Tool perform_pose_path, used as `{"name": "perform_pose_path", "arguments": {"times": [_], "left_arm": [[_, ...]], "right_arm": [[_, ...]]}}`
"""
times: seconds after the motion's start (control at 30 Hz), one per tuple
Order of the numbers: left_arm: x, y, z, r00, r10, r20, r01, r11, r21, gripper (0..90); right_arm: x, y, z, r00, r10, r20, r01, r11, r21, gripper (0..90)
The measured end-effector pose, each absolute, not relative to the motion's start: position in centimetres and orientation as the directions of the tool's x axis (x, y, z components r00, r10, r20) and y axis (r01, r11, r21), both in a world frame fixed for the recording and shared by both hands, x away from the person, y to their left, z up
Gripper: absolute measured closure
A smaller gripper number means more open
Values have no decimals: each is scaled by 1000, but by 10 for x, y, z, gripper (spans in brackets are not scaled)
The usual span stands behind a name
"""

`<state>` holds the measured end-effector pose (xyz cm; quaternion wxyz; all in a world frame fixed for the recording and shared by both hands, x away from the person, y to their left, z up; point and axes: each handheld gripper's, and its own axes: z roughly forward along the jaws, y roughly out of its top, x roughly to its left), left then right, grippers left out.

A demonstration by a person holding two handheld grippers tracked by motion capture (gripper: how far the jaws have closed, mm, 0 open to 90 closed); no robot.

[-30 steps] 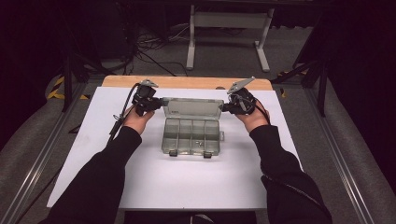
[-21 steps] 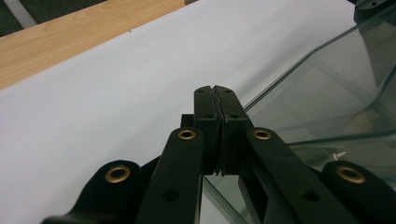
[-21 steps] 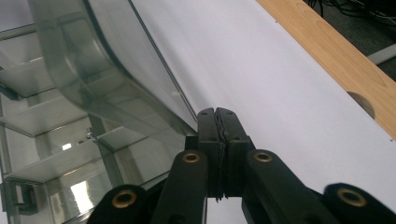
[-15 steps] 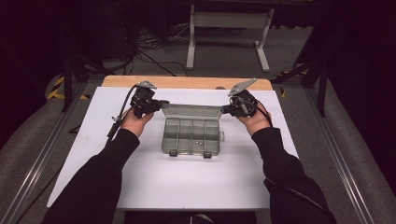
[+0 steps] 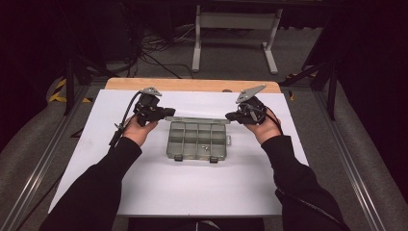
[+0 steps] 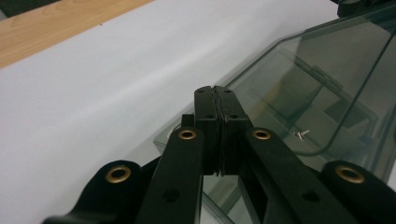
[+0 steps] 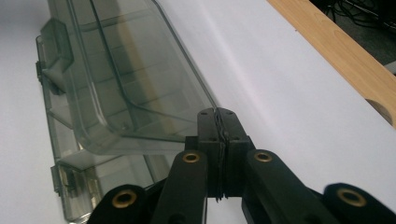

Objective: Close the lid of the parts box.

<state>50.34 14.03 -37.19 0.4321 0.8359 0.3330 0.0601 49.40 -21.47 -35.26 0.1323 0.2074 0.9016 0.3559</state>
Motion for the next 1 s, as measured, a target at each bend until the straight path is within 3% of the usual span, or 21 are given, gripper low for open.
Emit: {"name": "perform_pose_path", "arguments": {"times": [1.0], "left_arm": [[488,150,-385,791,558,-250,537,-441,719,894]], "right_arm": [[472,-205,-370,-916,402,12,299,660,690,895]]}}
